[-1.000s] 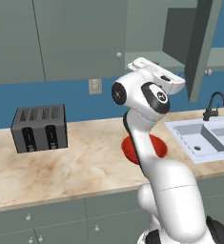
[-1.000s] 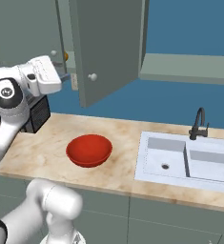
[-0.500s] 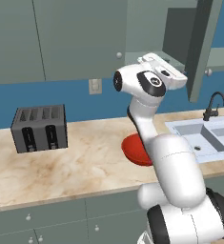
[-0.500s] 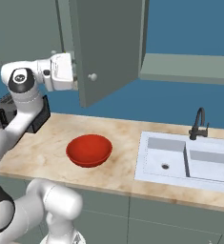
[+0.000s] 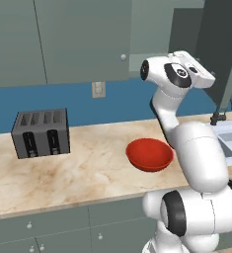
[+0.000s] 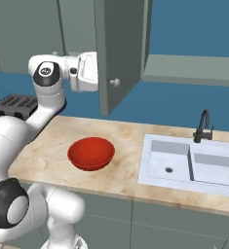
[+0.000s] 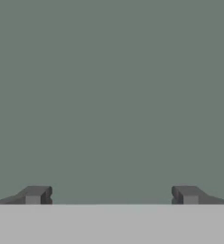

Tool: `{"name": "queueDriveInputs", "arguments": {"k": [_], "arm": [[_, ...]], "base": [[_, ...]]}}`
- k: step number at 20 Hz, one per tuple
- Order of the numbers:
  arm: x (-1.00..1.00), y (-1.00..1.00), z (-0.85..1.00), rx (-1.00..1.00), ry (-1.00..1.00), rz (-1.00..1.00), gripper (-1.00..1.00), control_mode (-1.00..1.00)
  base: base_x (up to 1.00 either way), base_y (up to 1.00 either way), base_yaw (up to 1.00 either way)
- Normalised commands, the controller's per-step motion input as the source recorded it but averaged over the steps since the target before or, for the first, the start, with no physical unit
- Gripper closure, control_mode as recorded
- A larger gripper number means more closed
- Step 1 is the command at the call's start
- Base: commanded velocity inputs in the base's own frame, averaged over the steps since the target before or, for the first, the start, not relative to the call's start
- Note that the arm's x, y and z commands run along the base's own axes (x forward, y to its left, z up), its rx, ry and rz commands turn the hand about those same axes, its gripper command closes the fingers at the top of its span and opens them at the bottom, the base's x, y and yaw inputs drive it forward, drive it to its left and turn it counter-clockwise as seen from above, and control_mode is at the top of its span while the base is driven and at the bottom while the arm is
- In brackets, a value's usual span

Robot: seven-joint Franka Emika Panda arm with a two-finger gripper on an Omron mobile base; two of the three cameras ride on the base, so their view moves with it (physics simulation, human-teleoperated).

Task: Open the cabinet. Pick the orange and mango from the cabinet and place them into the bowl. Then close the cabinet.

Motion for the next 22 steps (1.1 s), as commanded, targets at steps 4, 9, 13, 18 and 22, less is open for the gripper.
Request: {"name": "queueDriveInputs", "arguments": {"k": [4,9,13,18,22], "arm": [[0.0,-0.17,0.0,0.02,0.0,-0.01,-1.0,-1.0],[-0.15,0.77,-0.12,-0.05,0.06,0.09,-1.0,-1.0],[-0.01,1.0,-0.05,-0.13,0.16,0.26,-1.0,-1.0],[0.0,0.97,0.0,-0.07,0.08,0.38,-1.0,-1.0],[0.0,0.71,0.0,-0.04,0.0,0.35,-1.0,-1.0]], "base": [[0.0,0.0,0.0],[0.0,0.0,0.0],[0.0,0.0,0.0],[0.0,0.0,0.0],[0.0,0.0,0.0]]}}
